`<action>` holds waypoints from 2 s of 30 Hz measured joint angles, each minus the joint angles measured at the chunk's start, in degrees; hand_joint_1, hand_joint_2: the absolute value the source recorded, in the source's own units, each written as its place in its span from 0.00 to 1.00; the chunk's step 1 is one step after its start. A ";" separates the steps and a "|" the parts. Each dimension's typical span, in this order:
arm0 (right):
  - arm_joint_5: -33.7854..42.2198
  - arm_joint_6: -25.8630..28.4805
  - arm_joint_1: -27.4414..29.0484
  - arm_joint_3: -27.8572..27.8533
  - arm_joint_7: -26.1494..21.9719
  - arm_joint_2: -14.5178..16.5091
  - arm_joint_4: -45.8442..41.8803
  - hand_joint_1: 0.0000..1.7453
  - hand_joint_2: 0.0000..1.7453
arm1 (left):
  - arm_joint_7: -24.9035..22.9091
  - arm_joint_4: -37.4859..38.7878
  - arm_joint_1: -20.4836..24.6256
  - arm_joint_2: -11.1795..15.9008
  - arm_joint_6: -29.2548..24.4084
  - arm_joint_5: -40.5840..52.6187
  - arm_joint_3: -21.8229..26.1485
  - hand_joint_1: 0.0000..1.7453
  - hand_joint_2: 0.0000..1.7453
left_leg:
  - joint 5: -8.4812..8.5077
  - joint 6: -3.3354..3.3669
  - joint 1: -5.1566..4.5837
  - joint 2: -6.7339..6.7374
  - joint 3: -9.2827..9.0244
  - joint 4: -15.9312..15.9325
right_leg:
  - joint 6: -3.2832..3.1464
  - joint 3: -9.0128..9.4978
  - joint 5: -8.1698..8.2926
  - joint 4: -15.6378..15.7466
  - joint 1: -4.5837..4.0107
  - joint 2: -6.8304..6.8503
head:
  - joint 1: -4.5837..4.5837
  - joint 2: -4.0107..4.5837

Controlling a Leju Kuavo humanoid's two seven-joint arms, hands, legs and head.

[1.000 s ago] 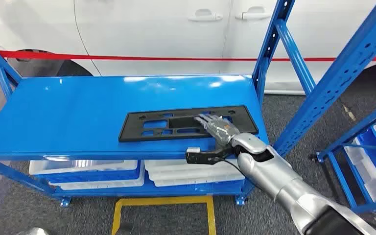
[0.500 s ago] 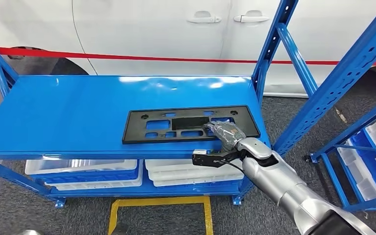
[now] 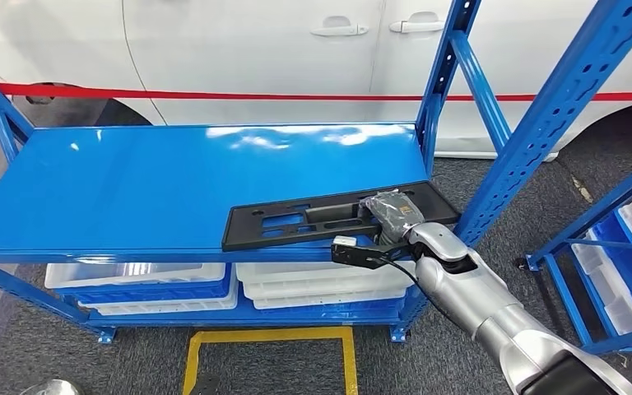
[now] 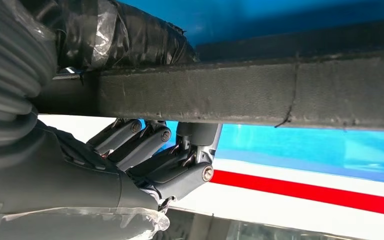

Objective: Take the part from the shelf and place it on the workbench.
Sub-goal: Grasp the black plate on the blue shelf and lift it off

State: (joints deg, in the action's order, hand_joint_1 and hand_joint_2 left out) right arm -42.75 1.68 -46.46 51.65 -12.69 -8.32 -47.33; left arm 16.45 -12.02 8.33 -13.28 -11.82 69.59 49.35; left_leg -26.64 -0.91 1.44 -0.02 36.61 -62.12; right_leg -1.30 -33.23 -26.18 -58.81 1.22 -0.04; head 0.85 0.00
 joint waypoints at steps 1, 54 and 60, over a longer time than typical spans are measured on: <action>0.00 -0.01 -0.02 -0.02 -0.01 -0.03 -0.06 1.00 1.00 | 0.01 0.00 -0.02 0.01 0.00 -0.01 0.00 0.00 0.00 | -1.90 -0.11 0.01 0.00 1.57 -3.51 | -0.25 -0.03 0.02 0.03 -0.10 0.15 | -0.02 0.00; -12.55 21.11 8.80 -7.54 -6.56 12.64 -7.04 1.00 1.00 | -2.90 0.00 1.02 -1.08 1.25 3.40 -4.19 0.00 0.00 | 1.59 2.25 -0.36 -0.39 -2.06 3.54 | 1.57 -4.09 0.03 -4.53 -0.52 -0.23 | 0.08 0.00; -13.06 23.25 8.63 -7.84 -6.06 14.04 -7.18 1.00 1.00 | -2.89 0.00 1.03 -1.37 1.30 3.31 -4.35 0.00 0.00 | 0.57 0.57 -0.43 -0.33 -1.43 2.42 | -0.25 -2.20 1.03 -0.39 -0.69 -0.20 | 0.01 0.00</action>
State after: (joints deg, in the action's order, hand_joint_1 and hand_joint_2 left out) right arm -55.81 24.93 -37.83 43.81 -18.75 5.72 -54.51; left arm 13.57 -12.02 9.36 -14.65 -10.53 72.89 45.00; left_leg -26.07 -0.34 1.01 -0.35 35.19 -59.70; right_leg -1.55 -35.43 -25.15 -59.20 0.54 -0.24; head 0.86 0.00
